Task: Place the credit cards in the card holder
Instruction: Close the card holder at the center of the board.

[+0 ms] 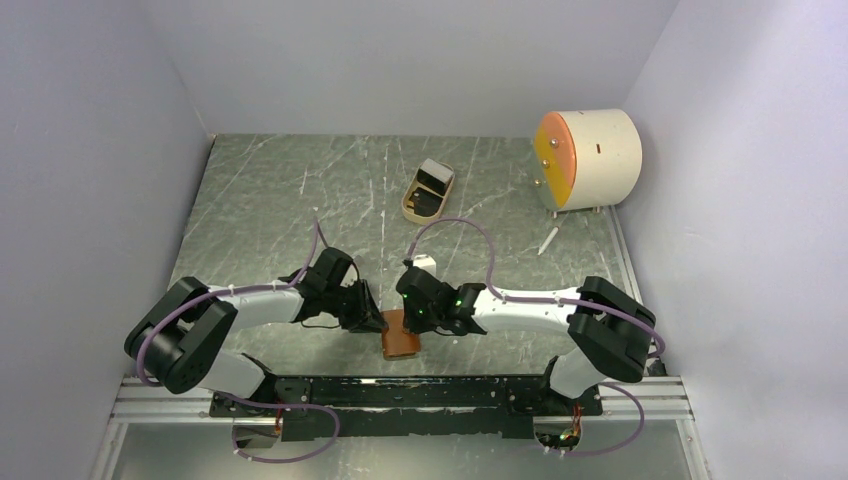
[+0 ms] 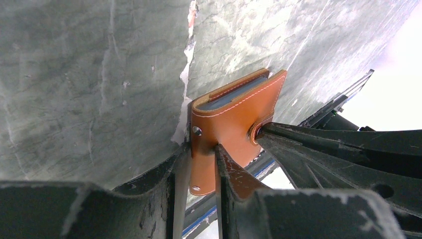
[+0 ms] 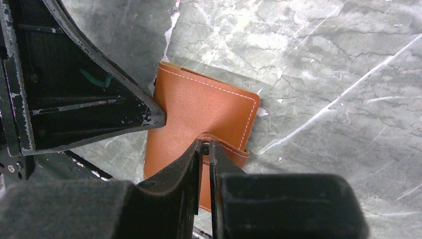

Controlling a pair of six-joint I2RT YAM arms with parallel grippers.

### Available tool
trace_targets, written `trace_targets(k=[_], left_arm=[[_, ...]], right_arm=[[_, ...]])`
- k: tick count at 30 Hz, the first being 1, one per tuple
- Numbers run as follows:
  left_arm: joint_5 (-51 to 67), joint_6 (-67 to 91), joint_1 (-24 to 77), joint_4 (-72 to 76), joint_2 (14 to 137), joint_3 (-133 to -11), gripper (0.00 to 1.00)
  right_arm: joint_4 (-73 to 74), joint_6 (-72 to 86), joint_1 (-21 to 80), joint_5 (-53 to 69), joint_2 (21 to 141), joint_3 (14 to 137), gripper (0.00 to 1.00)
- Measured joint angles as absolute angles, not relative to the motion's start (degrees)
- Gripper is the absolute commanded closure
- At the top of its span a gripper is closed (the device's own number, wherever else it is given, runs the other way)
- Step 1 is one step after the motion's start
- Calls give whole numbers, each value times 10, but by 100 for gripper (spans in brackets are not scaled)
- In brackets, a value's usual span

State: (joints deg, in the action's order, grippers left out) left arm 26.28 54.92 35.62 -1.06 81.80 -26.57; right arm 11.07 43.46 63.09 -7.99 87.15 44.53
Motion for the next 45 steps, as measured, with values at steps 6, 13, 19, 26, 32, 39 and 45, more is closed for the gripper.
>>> trace_targets(k=[6, 13, 19, 26, 32, 39, 45], left_arm=[[254, 549, 359, -29, 819, -277, 70], [242, 549, 359, -44, 819, -286, 71], [220, 550, 359, -74, 782, -299, 76], [225, 556, 362, -52, 775, -302, 81], [243, 560, 369, -15, 828, -299, 84], [264, 566, 369, 30, 856, -297, 84], [269, 569, 369, 46, 861, -294, 84]], right_arm=[[111, 434, 634, -82, 871, 446, 87], [117, 434, 641, -84, 869, 446, 87], [120, 434, 643, -86, 867, 446, 87], [123, 434, 646, -87, 866, 446, 87], [124, 434, 648, -89, 866, 446, 87], [136, 434, 653, -93, 866, 449, 87], [149, 433, 660, -100, 867, 455, 87]])
